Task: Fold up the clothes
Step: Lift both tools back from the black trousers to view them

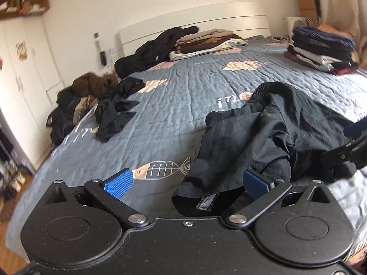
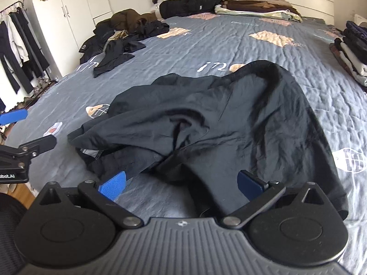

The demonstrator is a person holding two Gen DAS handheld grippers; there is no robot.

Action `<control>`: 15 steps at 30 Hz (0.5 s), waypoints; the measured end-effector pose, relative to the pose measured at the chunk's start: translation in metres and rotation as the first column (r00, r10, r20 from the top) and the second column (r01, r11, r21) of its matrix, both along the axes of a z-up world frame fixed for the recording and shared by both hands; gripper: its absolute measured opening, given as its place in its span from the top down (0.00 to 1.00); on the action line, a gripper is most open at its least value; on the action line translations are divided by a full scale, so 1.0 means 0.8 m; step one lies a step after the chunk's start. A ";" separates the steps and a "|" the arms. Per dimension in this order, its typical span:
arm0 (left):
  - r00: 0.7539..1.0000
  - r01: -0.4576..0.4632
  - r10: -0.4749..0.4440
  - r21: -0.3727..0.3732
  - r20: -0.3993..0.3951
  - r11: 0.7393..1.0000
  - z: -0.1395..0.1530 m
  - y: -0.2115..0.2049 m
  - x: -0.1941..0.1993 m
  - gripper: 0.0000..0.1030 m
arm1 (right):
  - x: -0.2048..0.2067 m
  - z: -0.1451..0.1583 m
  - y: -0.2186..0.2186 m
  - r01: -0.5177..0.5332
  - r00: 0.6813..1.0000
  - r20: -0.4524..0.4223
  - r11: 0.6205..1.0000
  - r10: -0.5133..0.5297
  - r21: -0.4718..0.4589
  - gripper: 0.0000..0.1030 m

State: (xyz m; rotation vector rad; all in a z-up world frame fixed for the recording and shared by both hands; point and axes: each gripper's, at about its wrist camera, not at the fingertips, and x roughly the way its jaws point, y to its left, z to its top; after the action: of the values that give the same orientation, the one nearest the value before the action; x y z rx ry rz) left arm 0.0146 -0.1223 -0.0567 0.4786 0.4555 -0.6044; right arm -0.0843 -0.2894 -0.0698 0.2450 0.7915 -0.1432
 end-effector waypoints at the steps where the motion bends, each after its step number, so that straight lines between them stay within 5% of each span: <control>1: 1.000 0.022 -0.022 0.017 0.008 1.000 -0.002 -0.002 0.000 0.00 | -0.002 -0.001 0.001 -0.007 1.000 0.003 1.000 0.007 0.002 0.00; 5: 0.993 0.096 -0.101 0.072 0.057 0.993 -0.015 -0.007 0.002 0.05 | -0.006 -0.002 -0.006 -0.018 1.000 0.006 1.000 0.018 -0.018 0.00; 13: 0.972 0.191 -0.218 0.244 0.085 0.951 -0.069 -0.035 -0.009 0.47 | -0.005 -0.001 -0.032 0.033 0.999 0.002 0.999 -0.033 0.040 0.00; 15: 0.969 0.245 -0.248 0.178 -0.005 0.953 -0.068 -0.034 -0.011 0.53 | -0.005 0.002 -0.035 0.031 0.999 0.010 0.999 -0.032 0.041 0.00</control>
State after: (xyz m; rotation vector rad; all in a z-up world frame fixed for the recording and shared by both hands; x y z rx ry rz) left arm 0.0062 -0.1498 -0.1114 0.7177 0.4386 -0.8034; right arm -0.0881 -0.3171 -0.0684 0.2965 0.7804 -0.1556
